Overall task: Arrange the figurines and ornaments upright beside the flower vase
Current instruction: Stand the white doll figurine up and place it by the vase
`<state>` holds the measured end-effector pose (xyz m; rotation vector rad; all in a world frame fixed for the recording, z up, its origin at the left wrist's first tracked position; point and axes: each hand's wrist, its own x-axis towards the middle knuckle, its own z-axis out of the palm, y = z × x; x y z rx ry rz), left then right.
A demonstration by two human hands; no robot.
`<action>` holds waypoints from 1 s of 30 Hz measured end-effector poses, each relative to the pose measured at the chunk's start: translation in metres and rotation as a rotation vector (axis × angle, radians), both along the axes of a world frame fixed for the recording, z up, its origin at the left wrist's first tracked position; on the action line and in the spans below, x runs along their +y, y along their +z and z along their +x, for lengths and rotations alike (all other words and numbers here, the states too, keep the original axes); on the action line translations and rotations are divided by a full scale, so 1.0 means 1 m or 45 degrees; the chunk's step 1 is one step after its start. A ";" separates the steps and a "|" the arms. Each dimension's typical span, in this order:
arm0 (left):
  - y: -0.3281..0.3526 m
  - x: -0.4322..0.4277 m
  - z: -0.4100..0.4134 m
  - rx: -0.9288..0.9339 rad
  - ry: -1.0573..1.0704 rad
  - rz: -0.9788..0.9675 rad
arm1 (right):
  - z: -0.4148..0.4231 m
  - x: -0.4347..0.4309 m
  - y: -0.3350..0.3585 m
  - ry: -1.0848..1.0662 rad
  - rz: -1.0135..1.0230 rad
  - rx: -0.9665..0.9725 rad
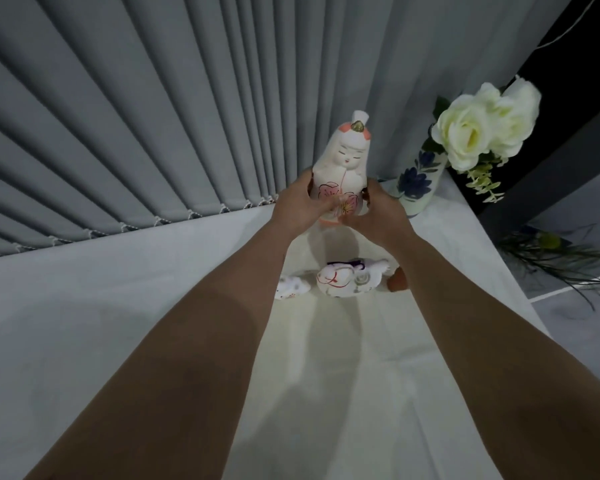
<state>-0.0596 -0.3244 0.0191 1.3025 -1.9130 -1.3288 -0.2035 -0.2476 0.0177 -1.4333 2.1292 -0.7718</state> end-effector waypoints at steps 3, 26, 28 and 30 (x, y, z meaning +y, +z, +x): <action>-0.006 -0.006 -0.017 -0.015 -0.017 0.006 | -0.016 -0.005 -0.008 -0.019 0.005 -0.020; -0.014 -0.015 -0.056 -0.249 0.111 -0.163 | -0.053 -0.024 -0.026 -0.057 0.074 -0.081; -0.017 -0.012 -0.052 -0.264 0.101 -0.152 | -0.055 -0.018 -0.025 -0.053 0.052 -0.074; -0.018 -0.005 -0.046 -0.254 0.118 -0.132 | -0.057 -0.008 -0.024 -0.051 0.030 -0.080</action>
